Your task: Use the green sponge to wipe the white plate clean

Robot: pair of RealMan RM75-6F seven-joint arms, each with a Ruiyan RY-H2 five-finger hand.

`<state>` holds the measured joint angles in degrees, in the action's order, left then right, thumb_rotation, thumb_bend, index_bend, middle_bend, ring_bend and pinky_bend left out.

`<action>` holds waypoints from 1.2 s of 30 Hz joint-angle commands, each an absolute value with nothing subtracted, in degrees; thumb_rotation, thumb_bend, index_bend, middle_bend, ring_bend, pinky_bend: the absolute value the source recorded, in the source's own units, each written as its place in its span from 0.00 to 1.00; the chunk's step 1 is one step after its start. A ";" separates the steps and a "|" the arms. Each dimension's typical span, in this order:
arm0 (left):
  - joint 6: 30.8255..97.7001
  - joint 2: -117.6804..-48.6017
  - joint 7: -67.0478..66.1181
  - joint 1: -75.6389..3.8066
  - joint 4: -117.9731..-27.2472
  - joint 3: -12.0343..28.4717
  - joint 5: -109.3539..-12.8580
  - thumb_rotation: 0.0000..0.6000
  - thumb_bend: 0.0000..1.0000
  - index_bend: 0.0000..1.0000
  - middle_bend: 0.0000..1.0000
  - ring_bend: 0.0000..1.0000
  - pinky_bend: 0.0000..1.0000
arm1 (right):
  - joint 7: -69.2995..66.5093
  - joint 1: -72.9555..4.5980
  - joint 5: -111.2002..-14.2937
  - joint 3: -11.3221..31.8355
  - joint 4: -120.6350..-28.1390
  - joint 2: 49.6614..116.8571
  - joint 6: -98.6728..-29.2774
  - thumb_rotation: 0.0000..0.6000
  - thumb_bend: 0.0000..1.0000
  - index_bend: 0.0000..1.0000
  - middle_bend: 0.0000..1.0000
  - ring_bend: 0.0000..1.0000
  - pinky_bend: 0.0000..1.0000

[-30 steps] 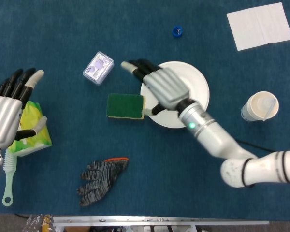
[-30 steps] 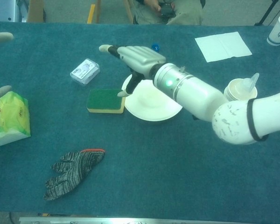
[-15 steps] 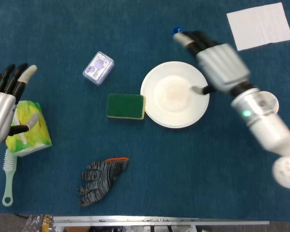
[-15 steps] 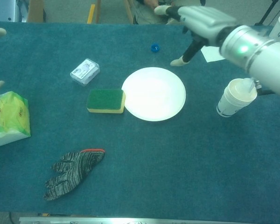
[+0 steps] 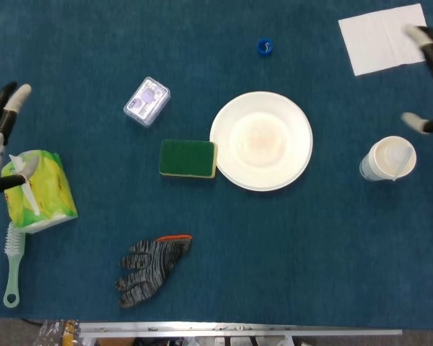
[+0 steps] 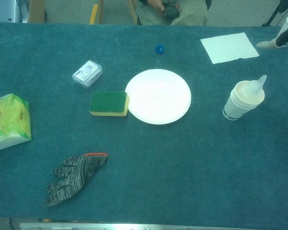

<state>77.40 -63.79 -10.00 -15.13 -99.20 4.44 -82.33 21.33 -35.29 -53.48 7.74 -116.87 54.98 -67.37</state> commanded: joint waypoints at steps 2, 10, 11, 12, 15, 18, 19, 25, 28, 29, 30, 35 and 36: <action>77.37 -63.81 -10.12 -15.05 -98.69 4.98 -81.07 0.93 0.28 0.04 0.05 0.00 0.10 | 17.30 -30.75 -56.91 6.19 -117.19 52.08 -70.86 1.00 0.14 0.01 0.11 0.01 0.28; 79.08 -64.25 -11.56 -14.11 -97.58 6.47 -77.55 1.00 0.28 0.04 0.04 0.00 0.10 | 12.58 -23.92 -60.70 4.27 -115.99 48.60 -75.00 1.00 0.14 0.01 0.11 0.01 0.28; 79.44 -64.30 -11.33 -13.88 -97.49 6.62 -77.23 1.00 0.28 0.04 0.04 0.00 0.10 | 11.98 -23.13 -61.08 4.00 -115.90 48.36 -75.42 1.00 0.15 0.01 0.11 0.01 0.28; 79.90 -64.29 -11.01 -13.55 -97.40 6.76 -76.91 1.00 0.28 0.04 0.04 0.00 0.10 | 11.03 -22.01 -61.75 3.68 -115.76 48.09 -76.12 1.00 0.15 0.01 0.11 0.01 0.28; 81.07 -64.14 -10.51 -12.73 -97.29 6.76 -76.83 1.00 0.28 0.04 0.04 0.00 0.10 | 9.46 -19.36 -63.73 2.72 -115.37 47.73 -78.10 1.00 0.15 0.01 0.12 0.01 0.28; 82.75 -64.11 -10.13 -11.70 -97.32 6.61 -77.24 1.00 0.28 0.04 0.04 0.00 0.10 | 8.09 -16.37 -65.76 1.61 -114.87 47.73 -80.49 1.00 0.15 0.01 0.12 0.01 0.28; 83.32 -64.05 -9.96 -11.36 -97.42 6.60 -77.39 1.00 0.28 0.04 0.04 0.00 0.10 | 7.30 -15.26 -66.31 1.29 -114.69 47.76 -81.28 1.00 0.15 0.01 0.12 0.01 0.28; 85.27 -63.73 -9.74 -9.77 -97.98 6.02 -78.18 1.00 0.28 0.04 0.04 0.00 0.10 | 5.11 -11.12 -68.18 0.25 -113.41 48.12 -83.73 1.00 0.15 0.01 0.12 0.01 0.28; 85.66 -63.62 -9.58 -9.26 -98.14 5.79 -78.41 1.00 0.28 0.04 0.04 0.00 0.10 | 3.78 -9.82 -68.89 0.32 -112.82 48.37 -84.27 1.00 0.15 0.01 0.12 0.01 0.28; 85.72 -63.55 -9.59 -9.17 -98.20 5.77 -78.46 1.00 0.28 0.04 0.04 0.00 0.10 | 3.50 -9.51 -69.07 0.39 -112.64 48.41 -84.43 1.00 0.15 0.01 0.12 0.01 0.28; 85.82 -63.50 -9.64 -9.06 -98.32 5.75 -78.57 1.00 0.28 0.04 0.04 0.00 0.10 | 3.20 -9.12 -69.33 0.46 -112.44 48.44 -84.58 1.00 0.15 0.01 0.12 0.01 0.28; 85.98 -63.43 -10.15 -8.86 -99.12 5.66 -79.04 1.00 0.28 0.04 0.04 0.00 0.10 | 2.90 -7.51 -70.87 0.19 -112.41 48.51 -85.14 1.00 0.15 0.01 0.12 0.01 0.28; 85.99 -63.50 -10.21 -8.85 -99.19 5.66 -79.12 1.00 0.28 0.04 0.04 0.00 0.10 | 2.82 -7.23 -71.15 0.17 -112.38 48.55 -85.27 1.00 0.15 0.01 0.12 0.01 0.28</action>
